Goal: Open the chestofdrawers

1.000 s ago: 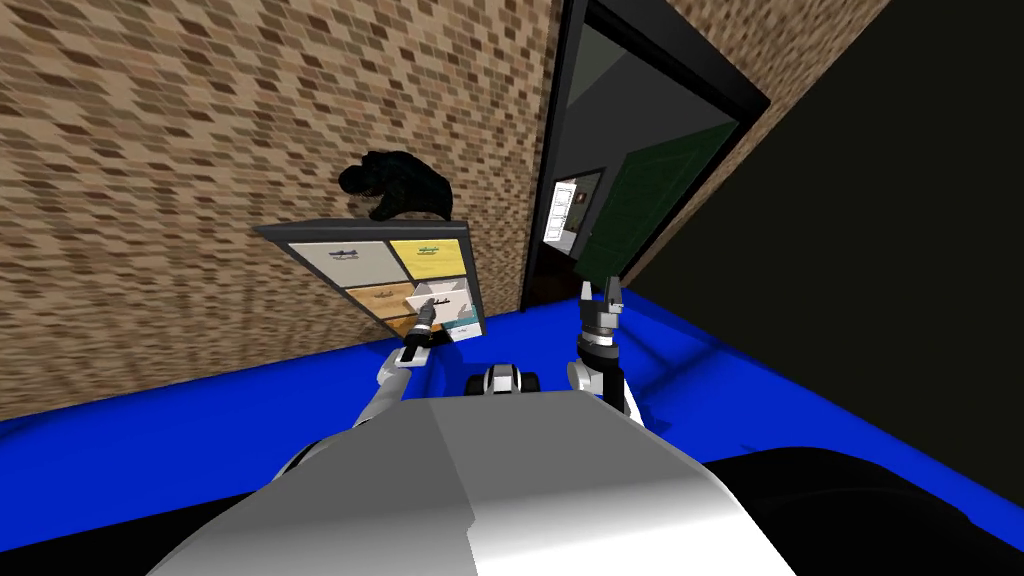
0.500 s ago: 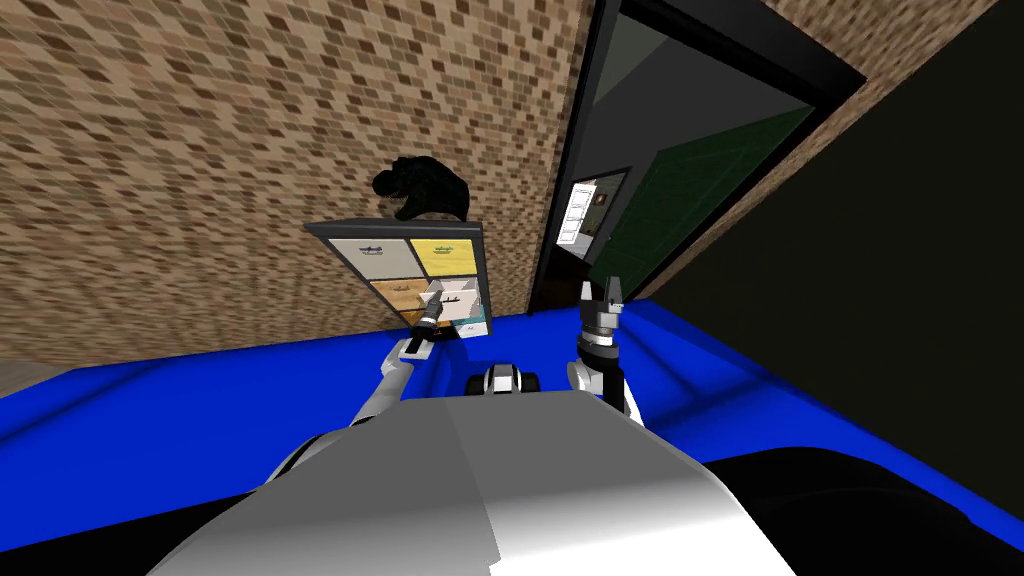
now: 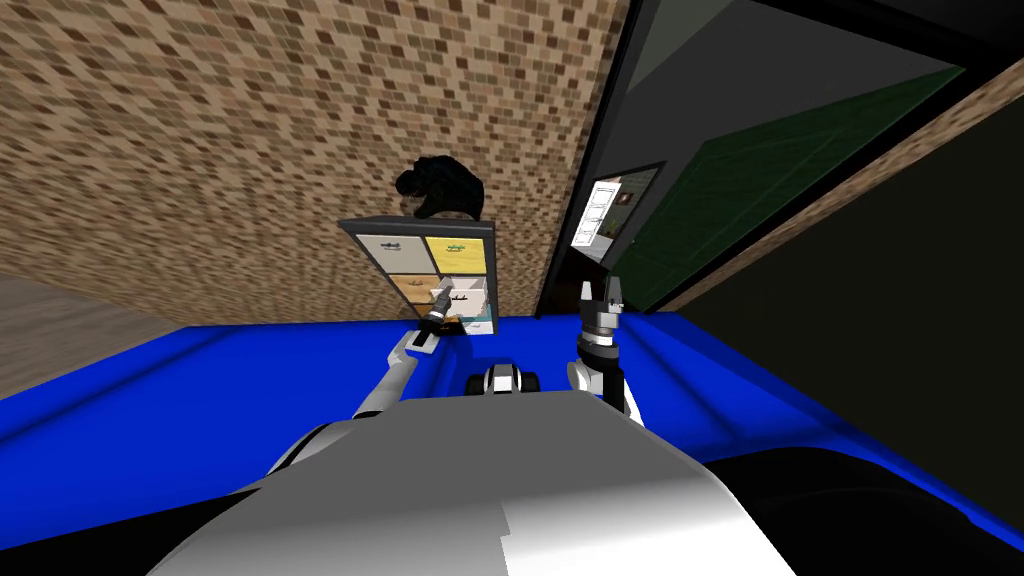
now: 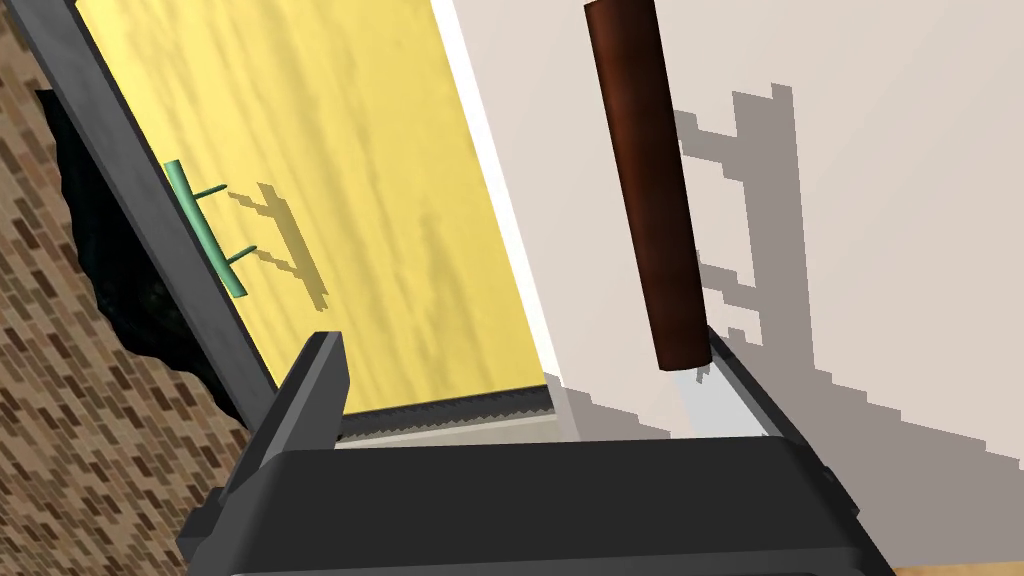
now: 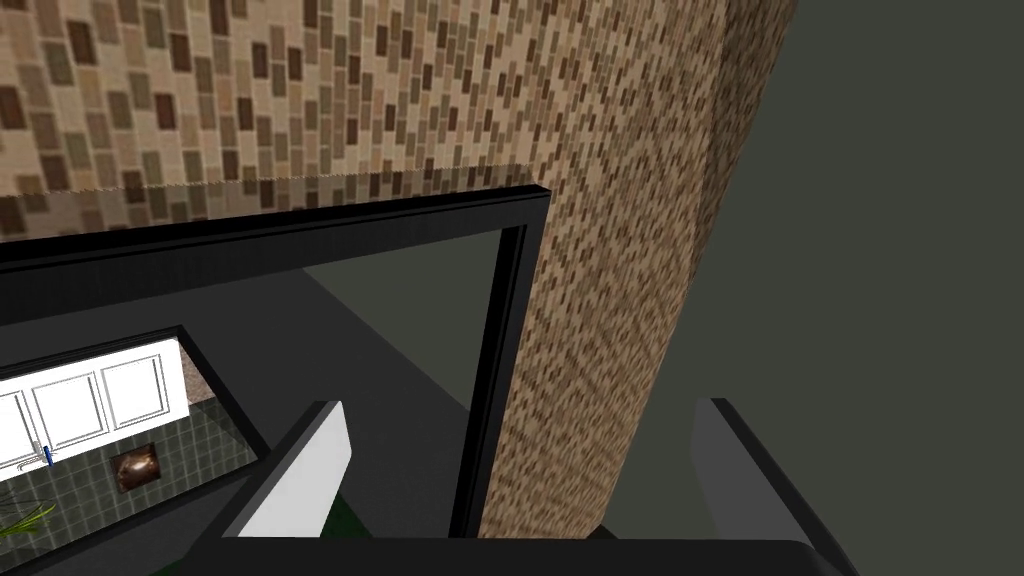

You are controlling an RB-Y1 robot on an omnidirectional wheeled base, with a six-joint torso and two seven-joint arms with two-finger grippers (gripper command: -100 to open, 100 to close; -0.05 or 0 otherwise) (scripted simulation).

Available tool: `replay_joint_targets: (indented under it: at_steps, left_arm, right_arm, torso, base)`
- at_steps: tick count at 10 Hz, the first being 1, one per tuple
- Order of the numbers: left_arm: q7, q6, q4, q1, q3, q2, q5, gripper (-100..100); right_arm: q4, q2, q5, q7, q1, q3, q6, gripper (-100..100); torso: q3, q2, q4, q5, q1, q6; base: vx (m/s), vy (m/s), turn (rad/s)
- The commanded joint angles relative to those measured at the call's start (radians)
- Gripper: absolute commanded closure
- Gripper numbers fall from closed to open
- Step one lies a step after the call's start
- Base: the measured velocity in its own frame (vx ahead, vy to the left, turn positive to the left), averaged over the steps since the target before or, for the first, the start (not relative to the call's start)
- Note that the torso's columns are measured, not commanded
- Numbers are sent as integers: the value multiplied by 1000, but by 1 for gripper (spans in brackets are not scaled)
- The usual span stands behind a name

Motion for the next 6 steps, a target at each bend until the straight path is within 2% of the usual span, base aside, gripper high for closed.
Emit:
replay_joint_targets:
  at_steps: [1,6]
  left_arm:
    - [2,3,-1,1,-1,1,0,0]
    - [1,6,3,4,-1,0,-1,0]
  right_arm:
    - [0,0,0,0,0,0,0,0]
    - [0,0,0,0,0,0,0,0]
  torso:
    - [0,0,-1,0,0,0]
    - [-2,-3,-2,1,2,-2]
  base:
    - [0,0,0]
    - [0,0,0]
